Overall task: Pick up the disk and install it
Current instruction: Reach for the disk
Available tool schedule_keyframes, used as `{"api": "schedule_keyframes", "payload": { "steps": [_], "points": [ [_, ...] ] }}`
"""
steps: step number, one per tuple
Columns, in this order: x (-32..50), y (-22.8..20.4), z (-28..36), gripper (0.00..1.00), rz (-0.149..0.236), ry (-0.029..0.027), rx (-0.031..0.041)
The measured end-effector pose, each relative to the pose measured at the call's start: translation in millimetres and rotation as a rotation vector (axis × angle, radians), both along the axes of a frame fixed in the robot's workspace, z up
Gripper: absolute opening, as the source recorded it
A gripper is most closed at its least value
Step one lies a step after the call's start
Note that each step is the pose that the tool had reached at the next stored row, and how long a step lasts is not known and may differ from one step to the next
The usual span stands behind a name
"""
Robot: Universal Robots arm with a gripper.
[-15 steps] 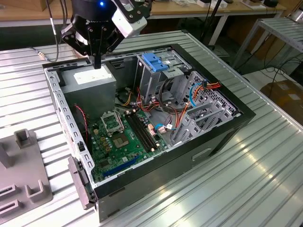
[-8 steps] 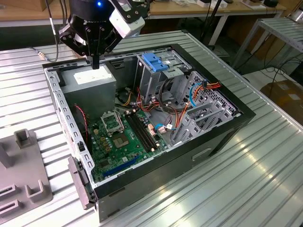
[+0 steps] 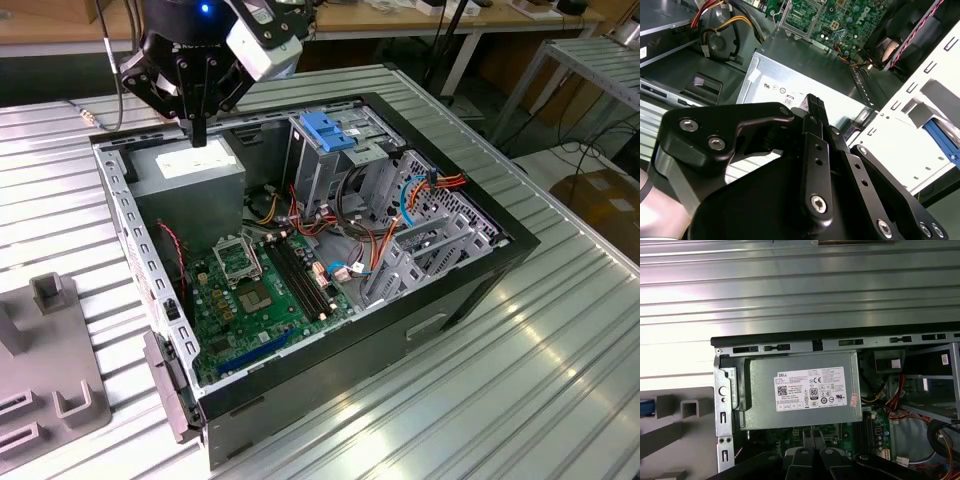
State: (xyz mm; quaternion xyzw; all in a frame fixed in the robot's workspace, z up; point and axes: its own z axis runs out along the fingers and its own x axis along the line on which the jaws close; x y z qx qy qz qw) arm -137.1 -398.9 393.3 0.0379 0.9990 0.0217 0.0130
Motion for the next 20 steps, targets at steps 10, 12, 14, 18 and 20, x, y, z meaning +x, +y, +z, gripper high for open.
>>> {"api": "schedule_keyframes", "payload": {
  "steps": [10, 12, 14, 18, 20],
  "points": [
    [-3.9, 0.0, 0.0, 0.10, 0.000, 0.0000, 0.0000],
    [-5.3, 0.0, 0.0, 0.10, 0.000, 0.0000, -0.0001],
    [-6.0, 0.0, 0.0, 0.10, 0.000, 0.0000, -0.0001],
    [-7.4, 0.0, 0.0, 0.10, 0.000, 0.0000, 0.0000],
    [-8.1, 0.0, 0.0, 0.10, 0.000, 0.0000, 0.0000]
  ]
}}
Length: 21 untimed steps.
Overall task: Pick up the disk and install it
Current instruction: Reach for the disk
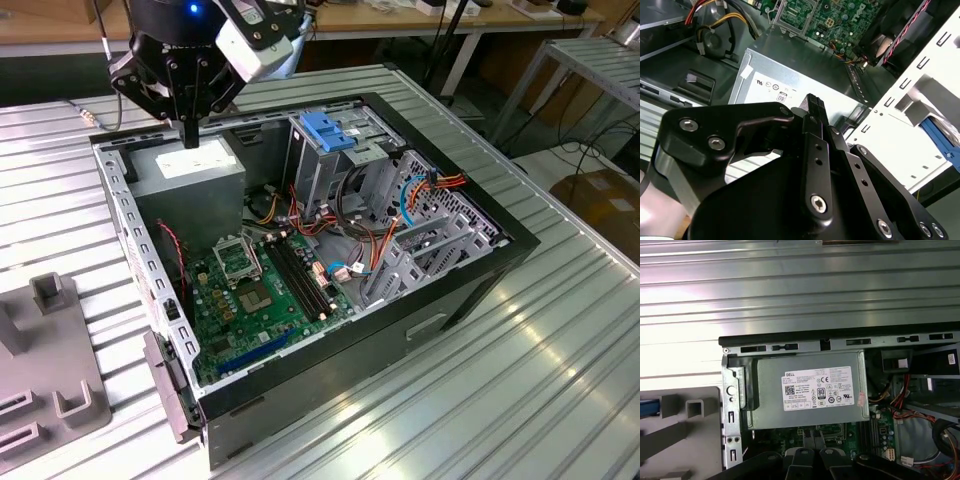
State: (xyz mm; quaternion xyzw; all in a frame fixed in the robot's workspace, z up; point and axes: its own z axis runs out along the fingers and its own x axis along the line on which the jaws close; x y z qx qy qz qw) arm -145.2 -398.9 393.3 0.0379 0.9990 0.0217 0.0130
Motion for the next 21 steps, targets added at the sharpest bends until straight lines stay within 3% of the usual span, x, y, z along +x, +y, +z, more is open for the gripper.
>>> {"api": "schedule_keyframes", "payload": {
  "steps": [21],
  "points": [
    [-9.6, 0.0, 0.0, 0.10, 0.000, 0.0000, 0.0000]
  ]
}}
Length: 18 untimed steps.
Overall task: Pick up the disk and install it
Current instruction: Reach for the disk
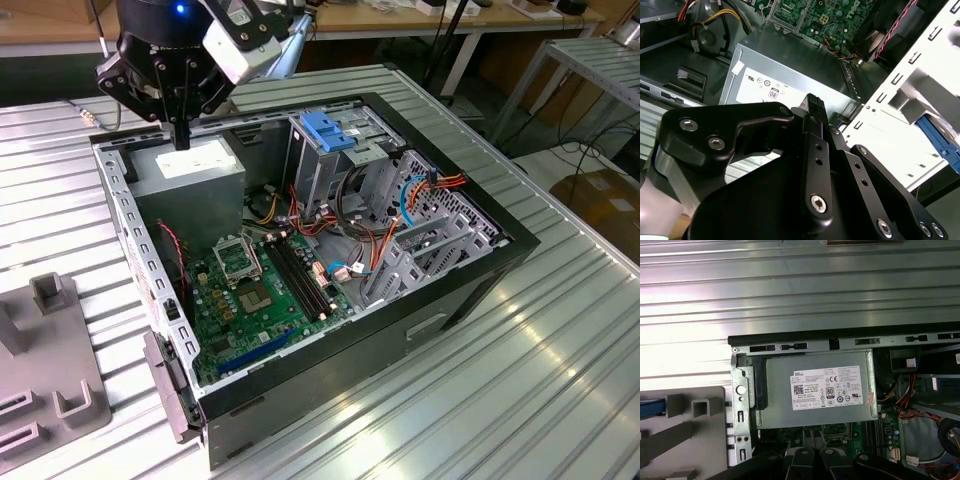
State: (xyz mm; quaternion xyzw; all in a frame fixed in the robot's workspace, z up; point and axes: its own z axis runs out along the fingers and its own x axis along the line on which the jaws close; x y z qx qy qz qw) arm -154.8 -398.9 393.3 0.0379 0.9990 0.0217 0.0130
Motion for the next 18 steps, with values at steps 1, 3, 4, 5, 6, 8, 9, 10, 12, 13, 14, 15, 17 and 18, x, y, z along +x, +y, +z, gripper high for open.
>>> {"api": "schedule_keyframes", "payload": {
  "steps": [1, 3, 4, 5, 6, 8, 9, 10, 12, 13, 14, 15, 17, 18],
  "points": [
    [-0.6, 0.0, 0.0, 0.10, 0.000, 0.0000, 0.0000],
    [-1.5, 0.0, 0.0, 0.10, 0.000, 0.0000, 0.0000],
    [-1.9, 0.0, 0.0, 0.10, 0.000, 0.0000, 0.0000],
    [-2.6, 0.0, 0.0, 0.10, 0.000, 0.0000, 0.0000],
    [-3.0, 0.0, 0.0, 0.10, 0.000, 0.0000, 0.0000],
    [-3.8, 0.0, 0.0, 0.10, 0.000, 0.0000, 0.0000],
    [-4.2, 0.0, 0.0, 0.10, 0.000, 0.0000, 0.0000],
    [-4.5, 0.0, 0.0, 0.10, 0.000, 0.0000, 0.0000],
    [-5.3, 0.0, 0.0, 0.10, 0.000, 0.0000, 0.0000],
    [-5.7, 0.0, 0.0, 0.10, 0.000, 0.0000, 0.0000],
    [-6.4, 0.0, 0.0, 0.10, 0.000, 0.0000, 0.0000],
    [-6.9, 0.0, 0.0, 0.10, 0.000, 0.0000, 0.0000],
    [-7.9, 0.0, 0.0, 0.10, 0.000, 0.0000, 0.0000],
    [-8.7, 0.0, 0.0, 0.10, 0.000, 0.0000, 0.0000]
  ]
}}
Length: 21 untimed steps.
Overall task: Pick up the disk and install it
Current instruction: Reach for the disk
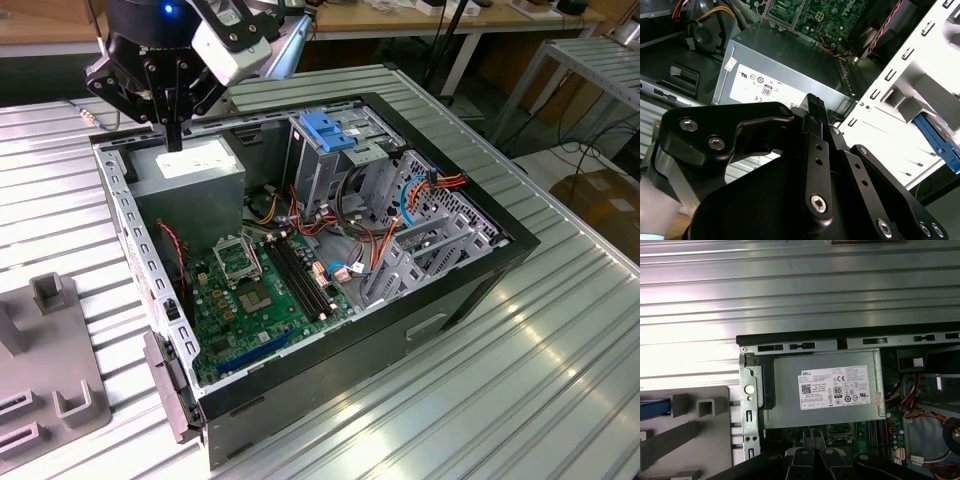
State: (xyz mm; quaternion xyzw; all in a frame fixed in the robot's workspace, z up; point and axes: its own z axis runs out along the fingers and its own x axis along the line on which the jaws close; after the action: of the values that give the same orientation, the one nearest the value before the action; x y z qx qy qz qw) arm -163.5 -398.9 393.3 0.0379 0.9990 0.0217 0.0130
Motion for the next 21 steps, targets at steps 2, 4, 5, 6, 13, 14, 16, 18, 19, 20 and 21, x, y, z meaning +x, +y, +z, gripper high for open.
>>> {"api": "schedule_keyframes", "payload": {
  "steps": [2, 4, 5, 6, 13, 14, 16, 18, 19, 20, 21],
  "points": [
    [-1.5, 0.0, 0.0, 0.10, 0.000, 0.0000, 0.0000],
    [-3.0, 0.0, 0.0, 0.10, 0.000, 0.0000, 0.0000],
    [-3.5, 0.0, 0.0, 0.10, 0.000, 0.0000, 0.0000],
    [-4.2, 0.0, 0.0, 0.10, 0.000, 0.0000, 0.0000],
    [-8.5, 0.0, 0.0, 0.10, 0.000, 0.0000, 0.0000],
    [-9.0, 0.0, 0.0, 0.10, 0.000, 0.0000, 0.0000],
    [-10.6, 0.0, 0.0, 0.10, 0.000, 0.0000, 0.0000],
    [-11.7, 0.0, 0.0, 0.10, 0.000, 0.0000, 0.0000],
    [-12.3, 0.0, 0.0, 0.10, 0.000, 0.0000, 0.0000],
    [-13.3, 0.0, 0.0, 0.10, 0.000, 0.0001, 0.0000],
    [-14.7, 0.0, 0.0, 0.10, 0.000, 0.0000, 0.0000]
  ]
}}
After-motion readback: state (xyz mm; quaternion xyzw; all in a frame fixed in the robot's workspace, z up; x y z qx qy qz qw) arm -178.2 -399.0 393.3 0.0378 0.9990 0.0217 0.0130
